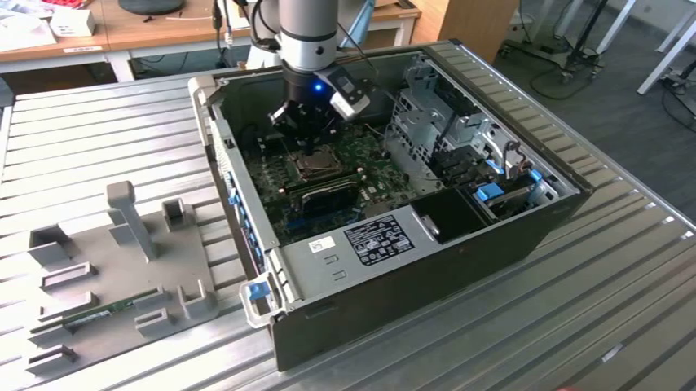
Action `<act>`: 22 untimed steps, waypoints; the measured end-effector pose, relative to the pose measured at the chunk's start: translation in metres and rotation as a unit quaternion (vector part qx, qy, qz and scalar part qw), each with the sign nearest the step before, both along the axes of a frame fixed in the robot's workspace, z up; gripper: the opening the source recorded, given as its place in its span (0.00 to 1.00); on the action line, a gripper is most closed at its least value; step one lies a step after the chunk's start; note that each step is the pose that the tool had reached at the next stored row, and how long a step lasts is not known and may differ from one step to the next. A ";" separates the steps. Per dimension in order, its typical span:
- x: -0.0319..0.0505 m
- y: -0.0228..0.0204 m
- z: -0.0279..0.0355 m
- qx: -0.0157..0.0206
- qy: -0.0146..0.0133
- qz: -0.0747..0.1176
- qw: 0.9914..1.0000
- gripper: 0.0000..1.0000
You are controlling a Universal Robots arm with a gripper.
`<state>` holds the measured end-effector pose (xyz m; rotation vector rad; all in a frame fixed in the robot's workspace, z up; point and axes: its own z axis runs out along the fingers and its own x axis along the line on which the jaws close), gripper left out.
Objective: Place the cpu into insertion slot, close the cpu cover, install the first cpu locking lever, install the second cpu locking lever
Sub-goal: 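Install the first cpu locking lever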
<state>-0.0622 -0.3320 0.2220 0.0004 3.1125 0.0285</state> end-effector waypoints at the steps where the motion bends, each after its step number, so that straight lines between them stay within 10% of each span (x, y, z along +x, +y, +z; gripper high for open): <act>1: -0.0022 0.0000 0.0000 0.000 0.000 0.000 1.000 0.11; 22: -0.0207 0.0000 -0.0003 0.000 -0.003 0.000 1.000 0.11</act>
